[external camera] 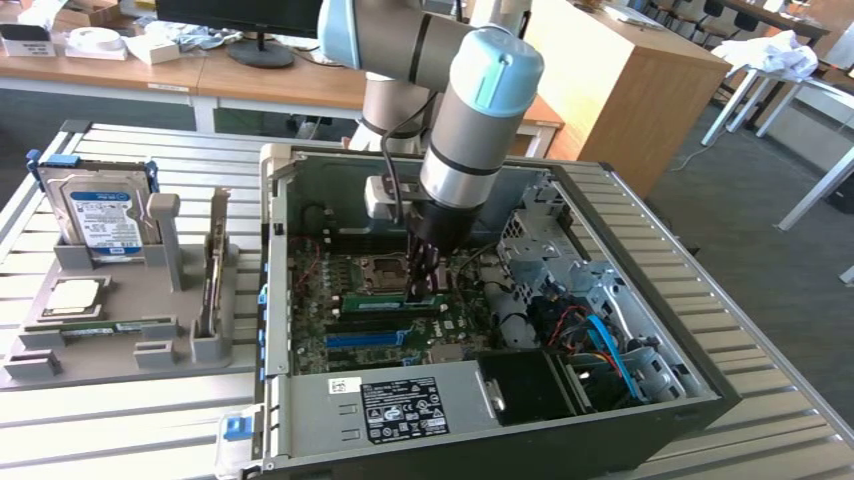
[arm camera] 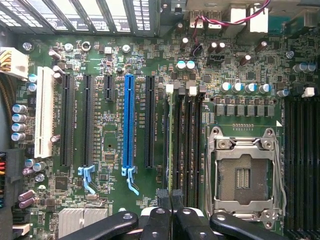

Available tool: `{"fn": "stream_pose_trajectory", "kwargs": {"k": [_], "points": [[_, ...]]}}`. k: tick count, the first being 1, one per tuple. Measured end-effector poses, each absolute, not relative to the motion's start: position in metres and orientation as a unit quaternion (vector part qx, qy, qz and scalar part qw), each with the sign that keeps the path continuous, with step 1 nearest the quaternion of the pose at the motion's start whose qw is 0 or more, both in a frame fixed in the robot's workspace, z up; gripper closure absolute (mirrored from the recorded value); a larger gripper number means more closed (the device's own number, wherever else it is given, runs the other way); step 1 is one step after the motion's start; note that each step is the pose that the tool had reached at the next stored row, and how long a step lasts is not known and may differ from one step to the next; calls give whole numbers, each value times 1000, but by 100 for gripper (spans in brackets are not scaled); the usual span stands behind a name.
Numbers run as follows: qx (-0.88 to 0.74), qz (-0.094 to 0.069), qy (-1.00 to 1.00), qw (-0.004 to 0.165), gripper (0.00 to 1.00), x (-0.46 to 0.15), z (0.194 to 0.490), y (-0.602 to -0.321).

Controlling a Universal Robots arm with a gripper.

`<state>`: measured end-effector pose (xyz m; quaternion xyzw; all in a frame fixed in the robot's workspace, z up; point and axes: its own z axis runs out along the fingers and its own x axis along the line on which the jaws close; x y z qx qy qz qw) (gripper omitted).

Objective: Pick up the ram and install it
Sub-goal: 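Insert the ram into the slot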

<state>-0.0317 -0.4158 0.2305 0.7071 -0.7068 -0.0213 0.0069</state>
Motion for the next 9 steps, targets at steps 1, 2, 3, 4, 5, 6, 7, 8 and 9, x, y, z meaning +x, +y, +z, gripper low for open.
{"fn": "stream_pose_trajectory", "kwargs": {"k": [1, 2, 3, 4, 5, 6, 7, 8, 9], "points": [[707, -21, -707, 7, 88, -32, 230, -416], [707, -21, -707, 7, 88, -32, 230, -416], [707, -21, -707, 7, 88, -32, 230, -416], [707, -21, -707, 7, 88, -32, 230, -416], [707, -21, -707, 7, 88, -32, 230, -416], [707, -21, -707, 7, 88, -32, 230, -416], [707, -21, -707, 7, 88, -32, 229, -416], [707, -21, -707, 7, 88, -32, 229, -416], [707, -21, -707, 7, 88, -32, 229, -416]]}}
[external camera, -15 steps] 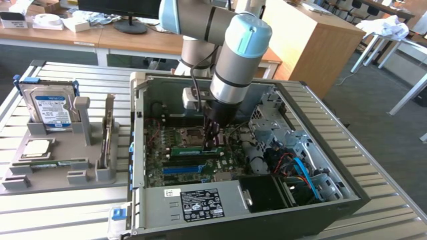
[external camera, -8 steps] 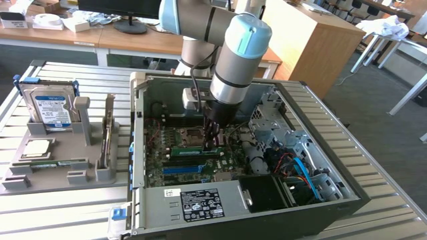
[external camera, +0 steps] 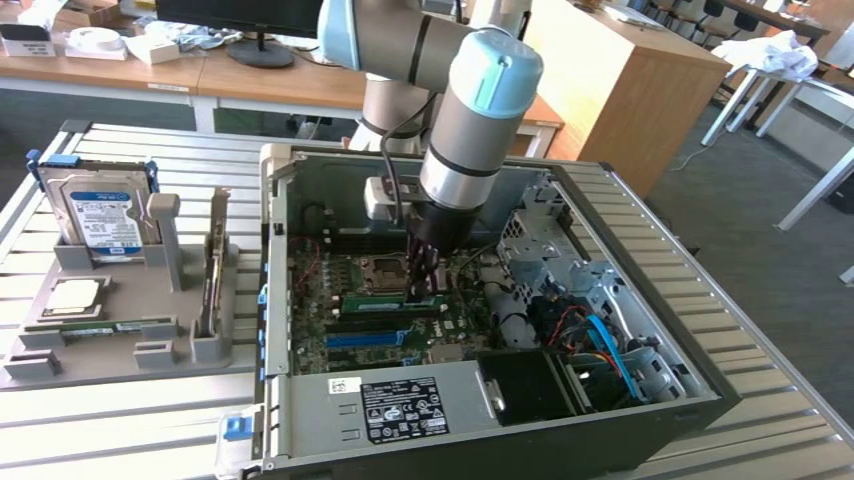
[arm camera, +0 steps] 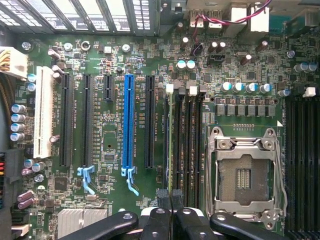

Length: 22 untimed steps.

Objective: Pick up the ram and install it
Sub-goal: 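Insert the ram into the slot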

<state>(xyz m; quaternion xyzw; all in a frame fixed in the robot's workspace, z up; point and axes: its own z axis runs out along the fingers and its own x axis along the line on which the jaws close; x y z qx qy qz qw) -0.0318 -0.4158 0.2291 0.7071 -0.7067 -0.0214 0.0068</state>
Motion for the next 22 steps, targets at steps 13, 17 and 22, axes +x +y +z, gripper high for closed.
{"fn": "stream_pose_trajectory", "kwargs": {"k": [13, 17, 22], "points": [[707, -21, -707, 7, 88, -32, 225, -416], [707, -21, -707, 7, 87, -32, 225, -416], [707, -21, -707, 7, 69, -32, 225, -416]]}}
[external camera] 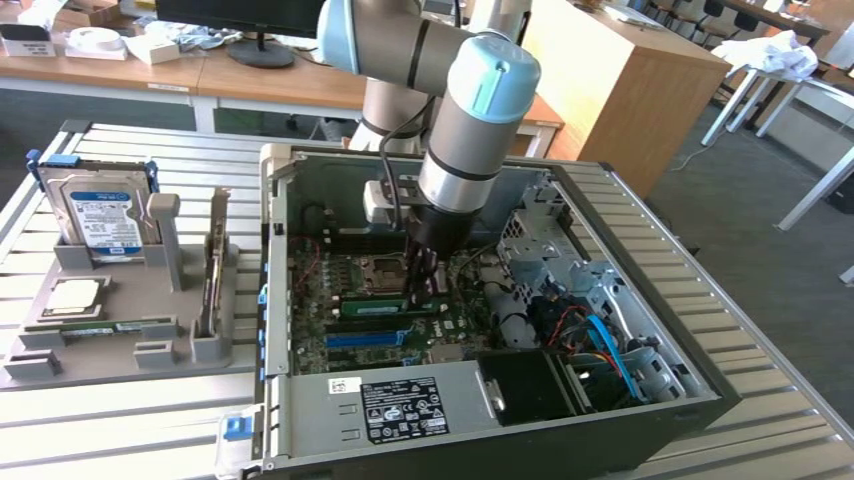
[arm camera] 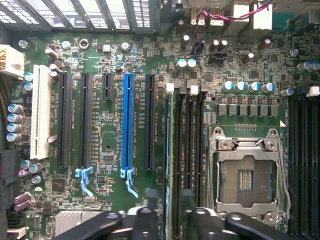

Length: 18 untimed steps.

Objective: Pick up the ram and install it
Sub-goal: 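Insert the ram into the slot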

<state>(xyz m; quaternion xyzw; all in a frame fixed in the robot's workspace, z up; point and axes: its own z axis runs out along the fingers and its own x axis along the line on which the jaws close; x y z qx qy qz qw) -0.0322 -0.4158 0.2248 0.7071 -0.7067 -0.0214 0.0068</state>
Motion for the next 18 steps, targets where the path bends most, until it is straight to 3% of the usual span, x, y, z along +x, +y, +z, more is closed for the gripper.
{"fn": "stream_pose_trajectory", "kwargs": {"k": [1, 18], "points": [[707, -21, -707, 7, 63, -32, 225, -416], [707, -21, -707, 7, 63, -32, 231, -416]]}}
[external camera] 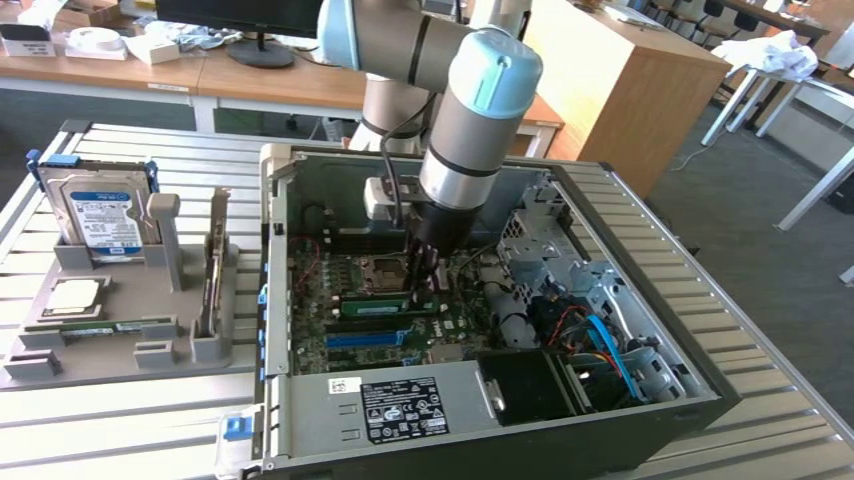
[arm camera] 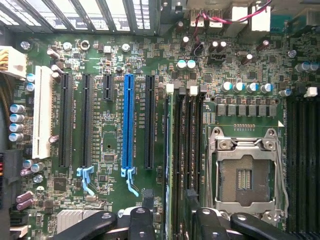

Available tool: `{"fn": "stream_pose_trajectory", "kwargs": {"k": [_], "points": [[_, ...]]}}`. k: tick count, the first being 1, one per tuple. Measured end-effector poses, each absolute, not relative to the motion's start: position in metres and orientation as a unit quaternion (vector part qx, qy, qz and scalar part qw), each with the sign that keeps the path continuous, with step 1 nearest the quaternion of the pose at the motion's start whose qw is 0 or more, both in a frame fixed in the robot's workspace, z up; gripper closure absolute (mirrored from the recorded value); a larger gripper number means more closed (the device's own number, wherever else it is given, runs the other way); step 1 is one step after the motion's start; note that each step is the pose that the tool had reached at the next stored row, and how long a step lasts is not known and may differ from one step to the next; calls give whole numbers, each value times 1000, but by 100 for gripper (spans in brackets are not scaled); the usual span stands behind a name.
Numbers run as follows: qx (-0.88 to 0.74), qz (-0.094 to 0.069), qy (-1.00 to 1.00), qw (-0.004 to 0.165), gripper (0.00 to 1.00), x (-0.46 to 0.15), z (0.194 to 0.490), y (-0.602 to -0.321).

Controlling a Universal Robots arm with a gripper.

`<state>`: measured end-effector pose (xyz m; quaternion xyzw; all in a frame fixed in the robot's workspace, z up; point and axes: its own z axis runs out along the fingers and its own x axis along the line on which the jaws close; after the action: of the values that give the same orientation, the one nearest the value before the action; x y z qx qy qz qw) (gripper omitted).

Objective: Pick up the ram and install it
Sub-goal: 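Insert the ram into the slot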

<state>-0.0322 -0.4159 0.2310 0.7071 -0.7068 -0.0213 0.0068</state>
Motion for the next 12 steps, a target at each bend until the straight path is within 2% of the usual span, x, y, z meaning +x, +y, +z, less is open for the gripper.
{"fn": "stream_pose_trajectory", "kwargs": {"k": [12], "points": [[707, -21, -707, 7, 63, -32, 265, -416]]}}
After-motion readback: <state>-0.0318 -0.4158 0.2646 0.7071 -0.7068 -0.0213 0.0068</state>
